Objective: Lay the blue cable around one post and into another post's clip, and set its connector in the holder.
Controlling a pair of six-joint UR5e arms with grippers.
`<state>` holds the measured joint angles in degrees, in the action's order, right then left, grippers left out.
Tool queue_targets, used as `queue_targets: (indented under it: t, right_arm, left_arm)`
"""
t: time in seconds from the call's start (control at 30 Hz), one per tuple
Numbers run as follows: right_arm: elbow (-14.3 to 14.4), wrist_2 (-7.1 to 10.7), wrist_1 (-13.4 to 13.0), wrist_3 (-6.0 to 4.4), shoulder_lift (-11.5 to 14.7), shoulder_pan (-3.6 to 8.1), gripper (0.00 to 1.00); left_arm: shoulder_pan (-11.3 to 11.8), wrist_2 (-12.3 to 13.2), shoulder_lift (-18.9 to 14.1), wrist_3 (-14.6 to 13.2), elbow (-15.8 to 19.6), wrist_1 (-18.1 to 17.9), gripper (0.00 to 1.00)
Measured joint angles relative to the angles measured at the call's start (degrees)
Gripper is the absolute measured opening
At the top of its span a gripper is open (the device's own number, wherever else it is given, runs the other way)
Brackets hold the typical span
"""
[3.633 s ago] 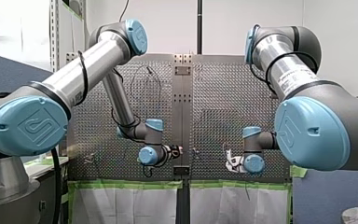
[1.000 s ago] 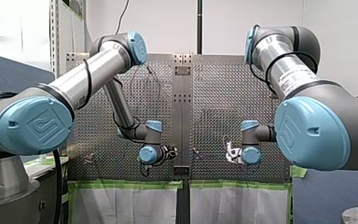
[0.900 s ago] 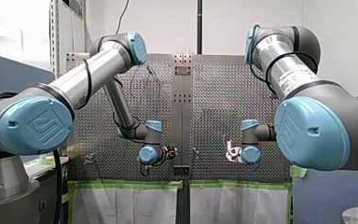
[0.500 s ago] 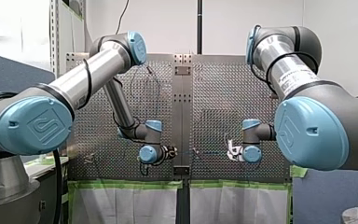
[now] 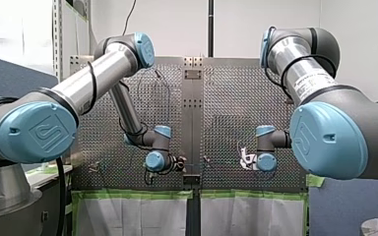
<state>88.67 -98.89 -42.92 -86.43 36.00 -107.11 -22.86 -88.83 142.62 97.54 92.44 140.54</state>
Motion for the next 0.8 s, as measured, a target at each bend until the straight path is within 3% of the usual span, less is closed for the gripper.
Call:
queue_targets:
  t: [0.43,0.6,0.8]
  right_arm:
    - [0.0,0.23,0.2,-0.2,0.0,0.25,0.0]
    - [0.0,0.26,0.3,-0.22,-0.1,0.27,0.0]
    - [0.0,0.29,0.3,-0.24,-0.1,0.28,0.0]
  left_arm:
    - [-3.0,4.9,-1.4,-7.2,0.2,5.3,1.0]
    - [-3.7,4.5,-1.4,-10.0,0.3,4.9,1.0]
    - [-3.9,3.3,-1.5,-11.0,0.3,4.1,1.0]
